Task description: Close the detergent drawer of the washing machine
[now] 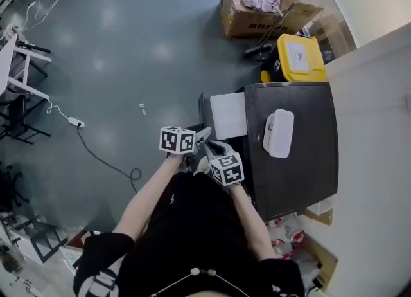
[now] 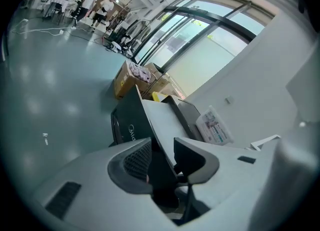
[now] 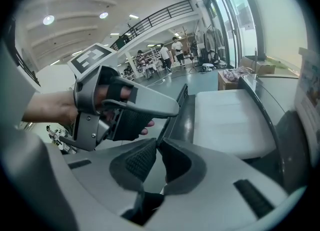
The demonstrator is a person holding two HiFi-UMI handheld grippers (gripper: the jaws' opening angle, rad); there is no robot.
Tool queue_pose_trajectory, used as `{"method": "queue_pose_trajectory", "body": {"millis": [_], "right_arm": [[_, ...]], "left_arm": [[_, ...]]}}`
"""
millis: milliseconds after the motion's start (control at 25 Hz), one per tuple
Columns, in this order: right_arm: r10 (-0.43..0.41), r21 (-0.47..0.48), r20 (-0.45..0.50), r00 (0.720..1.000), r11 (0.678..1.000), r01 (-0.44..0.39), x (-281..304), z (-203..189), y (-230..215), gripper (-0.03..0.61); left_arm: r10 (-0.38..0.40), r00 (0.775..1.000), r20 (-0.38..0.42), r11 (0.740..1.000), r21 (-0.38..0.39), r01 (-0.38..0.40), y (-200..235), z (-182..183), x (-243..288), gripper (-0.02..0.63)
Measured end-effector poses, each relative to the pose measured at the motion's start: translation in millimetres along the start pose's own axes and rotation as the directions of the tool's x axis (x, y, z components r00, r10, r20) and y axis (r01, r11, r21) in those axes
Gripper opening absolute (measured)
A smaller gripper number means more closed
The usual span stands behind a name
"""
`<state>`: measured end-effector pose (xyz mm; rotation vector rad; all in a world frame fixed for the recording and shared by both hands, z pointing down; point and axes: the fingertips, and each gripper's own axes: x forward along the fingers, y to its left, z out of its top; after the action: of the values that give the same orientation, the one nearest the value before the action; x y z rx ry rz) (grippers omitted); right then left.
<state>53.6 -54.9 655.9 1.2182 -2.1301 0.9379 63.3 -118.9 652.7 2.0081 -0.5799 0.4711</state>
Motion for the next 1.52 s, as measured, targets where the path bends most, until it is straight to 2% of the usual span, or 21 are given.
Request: {"method": "queue_pose_trajectory", "body": {"millis": [240,760,1200,1520], "right_arm": [[-0.032,0.017,0.007,0.999,0.999,0.031,-7,-2,-13,0.041],[-0.090,0.059,0.018,0.996,0.994,0.089,-18,-4,-39,0.038],[-0.110,0.088,0.018,0.994,0.990,0.108,-22,-4,-44,0.037],[-0.145,0.101,0.023,0.989,0.985,0.142,-29,-5,-54,0.037]], "left_arm": [[-0.044,0.999,-0.021,0.999,0.009,0.044,-11,1,14,0.141],[-0.075,0.995,-0.071,0.996,0.041,0.078,-26,6,37,0.141],[-0.106,0.990,-0.095,0.994,0.018,0.108,-28,7,43,0.140],[-0.116,0.988,-0.099,0.993,0.027,0.119,-36,9,49,0.137]]}}
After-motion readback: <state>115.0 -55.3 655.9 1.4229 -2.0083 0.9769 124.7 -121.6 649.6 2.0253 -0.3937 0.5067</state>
